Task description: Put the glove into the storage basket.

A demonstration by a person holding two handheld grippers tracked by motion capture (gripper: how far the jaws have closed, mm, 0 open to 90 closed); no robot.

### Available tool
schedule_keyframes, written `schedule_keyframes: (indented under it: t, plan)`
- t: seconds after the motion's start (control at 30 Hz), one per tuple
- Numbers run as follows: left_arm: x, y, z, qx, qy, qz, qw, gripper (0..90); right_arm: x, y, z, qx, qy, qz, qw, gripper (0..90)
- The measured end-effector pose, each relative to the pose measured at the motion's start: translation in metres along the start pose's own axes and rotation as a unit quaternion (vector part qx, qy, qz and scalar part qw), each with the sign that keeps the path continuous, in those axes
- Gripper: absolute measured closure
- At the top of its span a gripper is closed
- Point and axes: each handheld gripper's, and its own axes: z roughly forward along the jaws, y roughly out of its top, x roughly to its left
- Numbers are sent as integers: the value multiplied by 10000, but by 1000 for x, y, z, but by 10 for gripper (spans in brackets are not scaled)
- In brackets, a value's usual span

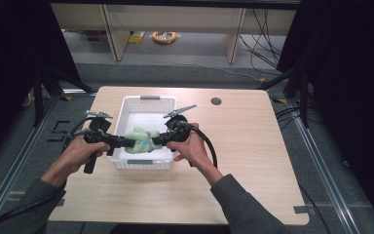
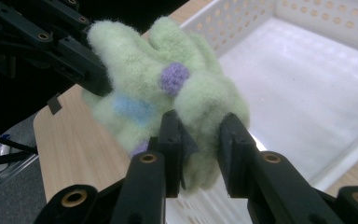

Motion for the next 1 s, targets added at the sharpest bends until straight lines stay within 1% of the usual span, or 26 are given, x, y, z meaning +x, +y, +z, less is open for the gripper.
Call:
schedule_keyframes:
  t: [0.07, 0.13, 0.23, 0.3, 0.33, 0.37, 0.4, 0.43, 0.47, 0.5, 0.53, 0.57, 0.6, 0.63, 0.67, 0.7, 0.73, 0.77, 0.8, 0.83, 0.87, 0.9, 0.93, 0.97, 1.0]
  plan:
    - [6, 0, 2, 74, 3, -34, 10000, 721, -2, 1, 7, 49, -19, 35, 10000, 732]
    - [9, 0, 5, 90, 83, -57, 9999, 721, -6, 2, 15, 128, -46, 65, 9999, 732]
    - [15, 0, 11, 188, 53, -131, 9997, 721, -9, 2, 20, 176, -85, 114, 9997, 732]
    - [19, 0, 15, 212, 113, -148, 9996, 720, -11, 2, 25, 237, -105, 157, 9995, 732]
    - [21, 0, 17, 255, 101, -152, 9995, 720, -13, 2, 27, 264, -116, 133, 9995, 732]
    - [22, 0, 19, 285, 111, -207, 9993, 720, -13, 2, 28, 298, -154, 202, 9992, 732]
    - [24, 0, 21, 305, 125, -217, 9992, 720, -14, 2, 31, 326, -164, 227, 9991, 732]
    - [25, -1, 23, 315, 141, -197, 9992, 720, -16, 2, 33, 359, -169, 243, 9989, 732]
    - [27, 0, 26, 424, 188, -174, 9988, 719, -18, 1, 38, 413, -202, 251, 9986, 731]
    - [27, 0, 26, 424, 188, -174, 9988, 719, -18, 1, 38, 413, -202, 251, 9986, 731]
    - [28, -1, 29, 459, 246, -202, 9984, 719, -18, 1, 39, 441, -225, 257, 9984, 732]
    - [29, -1, 30, 532, 281, -173, 9980, 719, -18, 1, 42, 572, -281, 396, 9972, 732]
    - [30, -2, 33, 545, 269, -203, 9979, 719, -20, 0, 43, 579, -258, 358, 9973, 732]
    - [31, -2, 35, 605, 308, -217, 9975, 718, -21, 0, 46, 596, -271, 328, 9973, 732]
    - [33, -3, 36, 659, 297, -170, 9972, 718, -20, -1, 46, 696, -310, 453, 9961, 731]
    - [34, -3, 38, 644, 291, -200, 9973, 718, -21, -1, 49, 647, -282, 335, 9969, 731]
    - [35, -4, 39, 651, 292, -227, 9972, 717, -21, -2, 51, 705, -314, 411, 9962, 731]
    - [36, -4, 40, 733, 336, -170, 9966, 717, -25, -2, 53, 673, -296, 198, 9971, 731]
    - [36, -5, 42, 764, 346, -185, 9963, 716, -25, -3, 57, 748, -335, 190, 9965, 730]
    - [37, -5, 42, 834, 394, -142, 9956, 716, -25, -3, 57, 748, -335, 190, 9965, 730]
    - [37, -5, 45, 862, 412, -175, 9953, 715, -24, -3, 59, 818, -368, 204, 9958, 730]
    - [37, -5, 45, 862, 412, -175, 9953, 715, -24, -3, 59, 818, -368, 204, 9958, 730]
    - [39, -4, 45, 1052, 457, -1, 9934, 714, -23, -3, 62, 892, -408, 200, 9950, 729]
    - [39, -4, 45, 1052, 457, -1, 9934, 714, -23, -3, 62, 892, -408, 200, 9950, 729]
    - [39, -5, 47, 1072, 431, -22, 9933, 713, -22, -3, 64, 969, -439, 191, 9941, 728]
